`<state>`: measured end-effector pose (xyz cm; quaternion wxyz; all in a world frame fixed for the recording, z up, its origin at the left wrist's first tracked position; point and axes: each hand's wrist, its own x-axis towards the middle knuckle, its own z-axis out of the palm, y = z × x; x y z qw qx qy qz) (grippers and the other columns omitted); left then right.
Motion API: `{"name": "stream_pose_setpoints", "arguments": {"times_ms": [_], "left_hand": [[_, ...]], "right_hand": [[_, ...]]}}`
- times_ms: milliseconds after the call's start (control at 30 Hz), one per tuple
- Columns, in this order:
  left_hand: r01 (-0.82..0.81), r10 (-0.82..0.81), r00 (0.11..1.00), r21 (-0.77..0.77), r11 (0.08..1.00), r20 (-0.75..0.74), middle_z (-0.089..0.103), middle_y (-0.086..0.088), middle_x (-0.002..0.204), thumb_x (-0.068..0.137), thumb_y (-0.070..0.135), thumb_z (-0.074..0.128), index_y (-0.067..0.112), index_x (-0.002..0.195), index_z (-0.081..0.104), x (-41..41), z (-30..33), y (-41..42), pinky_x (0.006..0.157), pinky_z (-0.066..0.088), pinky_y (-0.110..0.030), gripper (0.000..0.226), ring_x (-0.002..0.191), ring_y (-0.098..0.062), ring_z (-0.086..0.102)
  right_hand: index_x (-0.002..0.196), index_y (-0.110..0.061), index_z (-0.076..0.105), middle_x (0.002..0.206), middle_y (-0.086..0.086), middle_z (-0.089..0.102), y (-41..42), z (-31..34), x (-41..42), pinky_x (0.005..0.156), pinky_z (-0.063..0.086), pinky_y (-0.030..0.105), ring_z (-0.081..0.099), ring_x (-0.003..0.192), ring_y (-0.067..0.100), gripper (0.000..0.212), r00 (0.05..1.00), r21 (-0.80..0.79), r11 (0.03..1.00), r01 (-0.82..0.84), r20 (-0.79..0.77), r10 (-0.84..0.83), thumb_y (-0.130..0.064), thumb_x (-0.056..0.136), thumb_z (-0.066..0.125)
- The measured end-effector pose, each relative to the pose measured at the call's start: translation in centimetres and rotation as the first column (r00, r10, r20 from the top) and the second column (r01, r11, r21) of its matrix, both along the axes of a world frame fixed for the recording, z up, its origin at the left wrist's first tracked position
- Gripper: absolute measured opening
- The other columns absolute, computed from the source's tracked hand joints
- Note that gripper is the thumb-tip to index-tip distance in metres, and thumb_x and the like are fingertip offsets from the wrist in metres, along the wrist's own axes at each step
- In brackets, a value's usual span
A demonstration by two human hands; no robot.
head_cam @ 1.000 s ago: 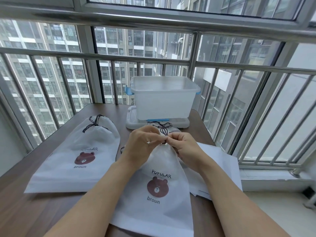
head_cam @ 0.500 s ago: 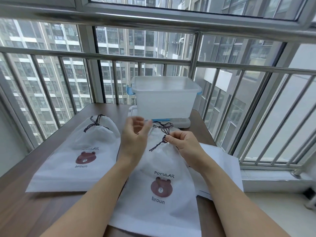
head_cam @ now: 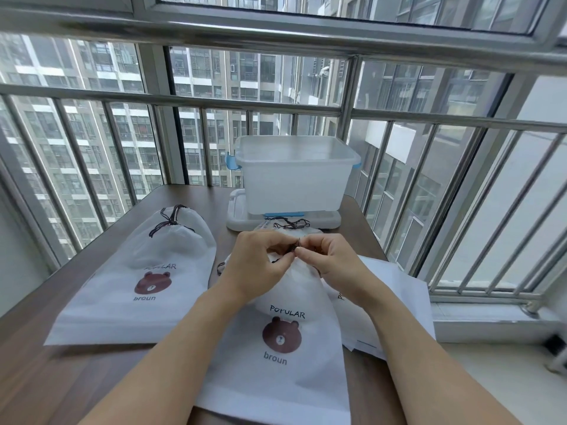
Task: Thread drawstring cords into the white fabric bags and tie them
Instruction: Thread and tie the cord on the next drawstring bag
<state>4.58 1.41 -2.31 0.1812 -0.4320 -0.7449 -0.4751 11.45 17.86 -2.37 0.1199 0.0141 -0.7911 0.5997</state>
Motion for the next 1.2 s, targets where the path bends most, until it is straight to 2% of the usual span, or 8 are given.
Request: {"name": "stream_pose_setpoints", "arguments": {"times_ms": [233, 433, 600, 700, 800, 900, 1100, 1200], "left_hand": [[-0.005, 0.006, 0.998, -0.021, 1.000, 0.065, 0.077, 0.004, 0.086, 0.084, 0.003, 0.074, 0.011, 0.095, 0.079, -0.2, -0.1, 0.1, 0.074, 0.047, -0.005, 0.015, 0.085, 0.000, 0.067], [-0.074, 0.089, 0.994, -0.206, 0.976, 0.065, 0.066, 0.002, 0.081, 0.096, 0.015, 0.060, 0.011, 0.087, 0.071, -0.7, -0.4, 0.3, 0.067, 0.037, -0.017, 0.014, 0.078, -0.011, 0.056], [0.051, 0.032, 0.865, -0.151, 0.987, 0.501, 0.047, 0.007, 0.062, 0.101, 0.019, 0.053, 0.008, 0.078, 0.063, -0.7, -0.6, 0.7, 0.053, 0.031, -0.019, 0.027, 0.052, -0.001, 0.038], [0.118, -0.070, 0.760, -0.031, 0.993, 0.646, 0.056, -0.001, 0.072, 0.102, 0.019, 0.053, 0.000, 0.092, 0.067, -1.0, -0.9, 0.8, 0.063, 0.036, -0.024, 0.026, 0.064, -0.007, 0.046], [0.152, -0.130, 0.741, 0.024, 0.988, 0.659, 0.067, -0.012, 0.087, 0.102, 0.017, 0.054, -0.001, 0.099, 0.069, -1.0, -1.1, 0.6, 0.077, 0.042, -0.031, 0.023, 0.080, -0.015, 0.055], [0.172, -0.173, 0.723, 0.068, 0.983, 0.669, 0.072, -0.017, 0.095, 0.101, 0.016, 0.055, -0.001, 0.101, 0.070, -1.0, -1.1, 0.6, 0.082, 0.046, -0.026, 0.022, 0.085, -0.011, 0.060], [0.016, -0.004, 0.914, -0.027, 1.000, 0.405, 0.071, -0.001, 0.069, 0.090, 0.022, 0.072, 0.014, 0.083, 0.078, -1.1, -0.9, 0.2, 0.057, 0.039, -0.017, 0.013, 0.057, -0.001, 0.048], [0.033, -0.033, 0.929, 0.007, 0.999, 0.368, 0.071, 0.002, 0.068, 0.089, 0.021, 0.074, 0.017, 0.081, 0.079, -1.0, -0.6, 0.0, 0.058, 0.040, -0.018, 0.010, 0.058, -0.002, 0.050]], "right_hand": [[0.084, -0.009, 0.070, 0.068, 0.003, 0.055, 0.1, -0.4, -0.2, 0.058, 0.035, 0.025, 0.041, 0.062, 0.010, 0.014, 0.994, 0.253, 0.964, 0.087, -0.082, -0.068, -0.014, 0.097, 0.067], [0.080, -0.013, 0.072, 0.065, 0.005, 0.064, -0.4, -0.2, -0.2, 0.055, 0.035, 0.018, 0.043, 0.055, 0.006, 0.015, 0.967, 0.418, 0.879, 0.229, -0.203, -0.155, -0.021, 0.093, 0.073], [0.089, -0.014, 0.073, 0.054, -0.014, 0.050, 0.3, -0.2, -0.2, 0.054, 0.034, 0.014, 0.040, 0.051, 0.004, 0.011, 0.968, 0.274, 0.935, 0.226, -0.172, -0.184, -0.023, 0.088, 0.079], [0.094, -0.016, 0.074, 0.054, -0.014, 0.048, 0.5, -0.2, -0.3, 0.053, 0.033, 0.015, 0.039, 0.051, 0.004, 0.010, 0.970, 0.246, 0.945, 0.216, -0.163, -0.180, -0.022, 0.089, 0.078], [0.091, -0.016, 0.078, 0.053, -0.019, 0.055, 0.4, -0.2, -0.3, 0.053, 0.032, 0.012, 0.042, 0.051, 0.003, 0.004, 0.977, 0.252, 0.950, 0.187, -0.150, -0.152, -0.018, 0.092, 0.074], [0.091, -0.019, 0.079, 0.073, -0.012, 0.074, 0.4, 0.0, -0.2, 0.060, 0.042, 0.015, 0.059, 0.062, 0.007, 0.007, 0.976, 0.233, 0.957, 0.174, -0.169, -0.136, -0.016, 0.093, 0.073], [0.087, -0.014, 0.076, 0.072, 0.000, 0.070, 0.1, -0.2, -0.2, 0.059, 0.040, 0.017, 0.050, 0.059, 0.002, 0.010, 0.972, 0.259, 0.942, 0.213, -0.154, -0.177, -0.016, 0.095, 0.069], [0.088, -0.012, 0.074, 0.079, 0.005, 0.070, -0.1, -0.1, -0.1, 0.066, 0.044, 0.022, 0.056, 0.071, 0.009, 0.015, 0.990, 0.100, 0.985, 0.137, -0.047, -0.133, -0.017, 0.099, 0.064]]}}
